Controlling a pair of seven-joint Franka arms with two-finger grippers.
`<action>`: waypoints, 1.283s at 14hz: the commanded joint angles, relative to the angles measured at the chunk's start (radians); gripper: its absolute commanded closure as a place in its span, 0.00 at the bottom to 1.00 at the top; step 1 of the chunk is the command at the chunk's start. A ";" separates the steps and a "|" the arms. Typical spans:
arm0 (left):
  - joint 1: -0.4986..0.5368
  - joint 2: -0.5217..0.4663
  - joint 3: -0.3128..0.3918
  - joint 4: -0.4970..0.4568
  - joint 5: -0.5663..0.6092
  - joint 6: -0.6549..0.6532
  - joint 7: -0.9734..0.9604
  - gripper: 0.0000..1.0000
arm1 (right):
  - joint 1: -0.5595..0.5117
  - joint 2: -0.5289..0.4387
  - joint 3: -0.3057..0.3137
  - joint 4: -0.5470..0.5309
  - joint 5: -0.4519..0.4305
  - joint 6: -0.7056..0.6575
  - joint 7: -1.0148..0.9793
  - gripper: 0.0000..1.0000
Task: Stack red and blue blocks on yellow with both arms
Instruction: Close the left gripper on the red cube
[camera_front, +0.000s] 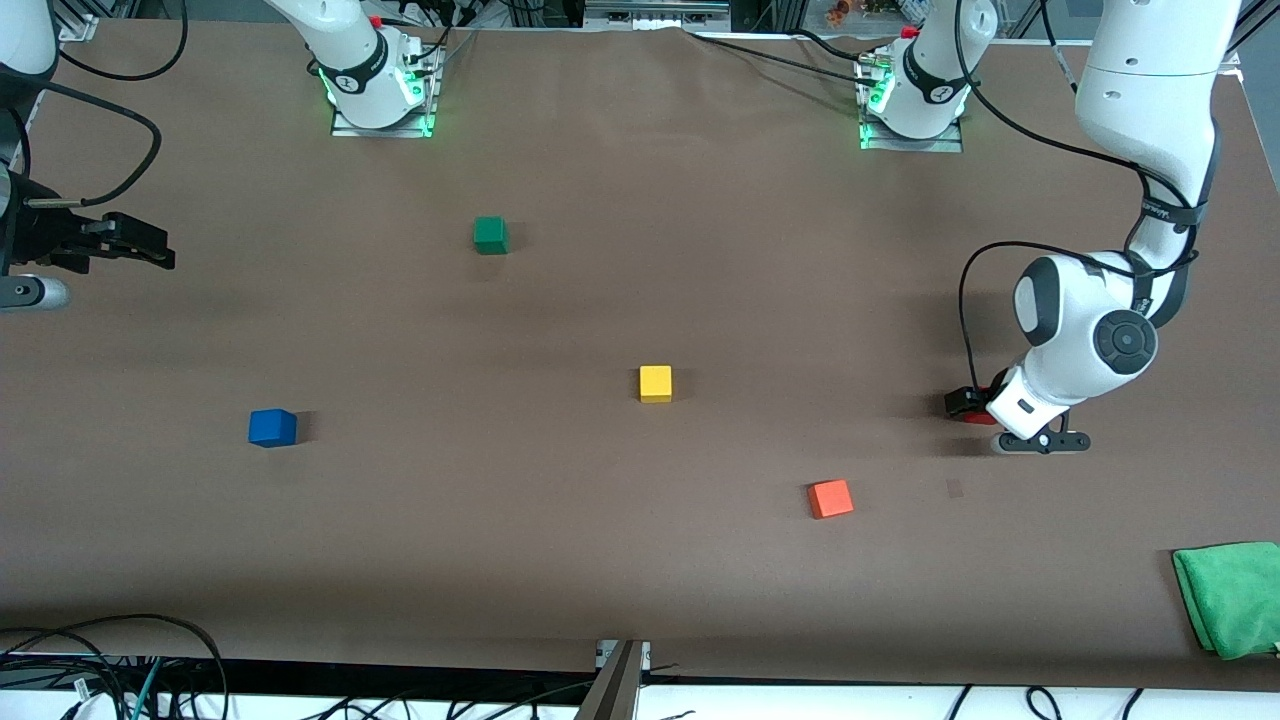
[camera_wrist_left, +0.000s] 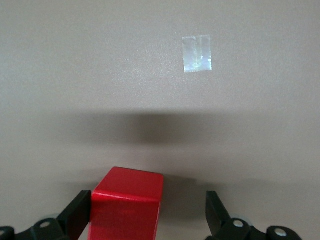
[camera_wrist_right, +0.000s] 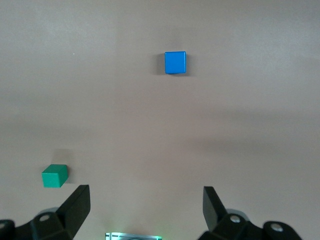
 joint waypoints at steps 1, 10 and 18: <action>0.003 0.005 0.006 0.009 -0.019 0.005 -0.024 0.00 | -0.010 0.009 0.006 0.021 0.001 -0.005 -0.008 0.00; 0.013 0.007 0.011 0.016 -0.012 0.003 -0.003 0.14 | -0.010 0.009 0.006 0.021 0.001 -0.005 -0.008 0.00; 0.015 0.007 0.013 0.015 0.004 -0.006 0.137 0.09 | -0.010 0.012 0.006 0.021 0.001 -0.005 -0.008 0.00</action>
